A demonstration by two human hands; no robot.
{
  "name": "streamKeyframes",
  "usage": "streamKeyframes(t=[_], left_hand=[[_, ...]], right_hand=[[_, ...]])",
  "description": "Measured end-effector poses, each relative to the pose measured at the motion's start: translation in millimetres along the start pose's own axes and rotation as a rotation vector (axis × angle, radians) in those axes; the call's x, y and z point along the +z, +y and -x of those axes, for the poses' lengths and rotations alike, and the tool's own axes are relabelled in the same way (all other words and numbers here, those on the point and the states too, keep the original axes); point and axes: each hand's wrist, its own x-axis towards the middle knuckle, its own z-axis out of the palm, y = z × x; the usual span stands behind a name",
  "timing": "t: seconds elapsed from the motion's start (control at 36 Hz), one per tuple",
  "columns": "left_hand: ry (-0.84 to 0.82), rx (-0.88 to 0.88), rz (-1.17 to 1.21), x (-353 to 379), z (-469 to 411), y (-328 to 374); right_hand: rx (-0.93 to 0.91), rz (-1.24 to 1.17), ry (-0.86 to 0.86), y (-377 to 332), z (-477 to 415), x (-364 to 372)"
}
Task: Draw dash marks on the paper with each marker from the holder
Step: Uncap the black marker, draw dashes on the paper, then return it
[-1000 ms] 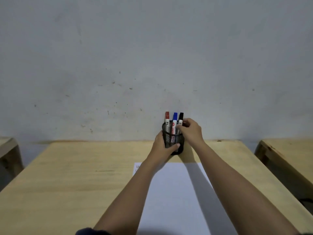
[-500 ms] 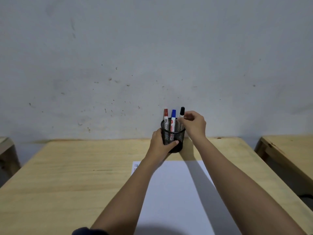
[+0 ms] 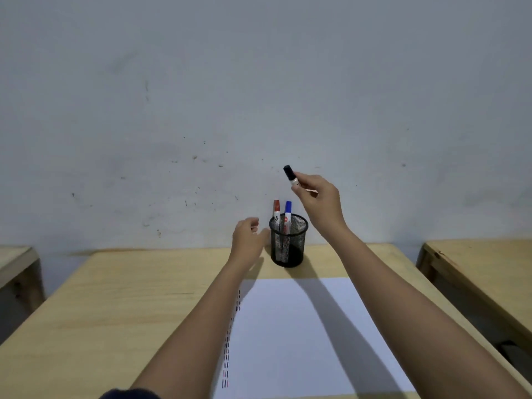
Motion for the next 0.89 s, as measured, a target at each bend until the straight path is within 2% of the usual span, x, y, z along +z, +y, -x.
streamKeyframes(t=[0.06, 0.14, 0.19, 0.39, 0.53, 0.61, 0.72, 0.89], left_hand=[[0.035, 0.023, 0.117, -11.6, 2.6, 10.6], [-0.027, 0.000, 0.454, -24.0, 11.6, 27.5], [-0.074, 0.016, 0.542, -29.4, 19.4, 34.7], [-0.184, 0.091, 0.343, -31.8, 38.1, 22.9], [-0.198, 0.095, 0.344, -33.3, 45.4, 23.4], [-0.210, 0.097, 0.343, -34.2, 47.5, 25.6], [-0.155, 0.101, 0.370, -40.3, 52.1, 25.2], [-0.078, -0.003, 0.597, -63.8, 57.9, 10.5]], right_hand=[[-0.017, 0.070, -0.073, -1.9, 9.4, -0.6], [-0.040, 0.177, -0.196, 0.2, 25.3, -2.5], [-0.065, 0.278, -0.279, 4.5, 35.5, -4.1], [-0.145, 0.502, -0.435, 7.6, 53.8, -11.9], [-0.181, 0.525, -0.498, 5.8, 59.3, -19.8], [-0.193, 0.504, -0.502, 4.6, 61.9, -22.4], [-0.108, 0.436, -0.467, 6.0, 64.9, -29.0], [0.098, 0.213, -0.273, 13.4, 70.1, -43.7]])
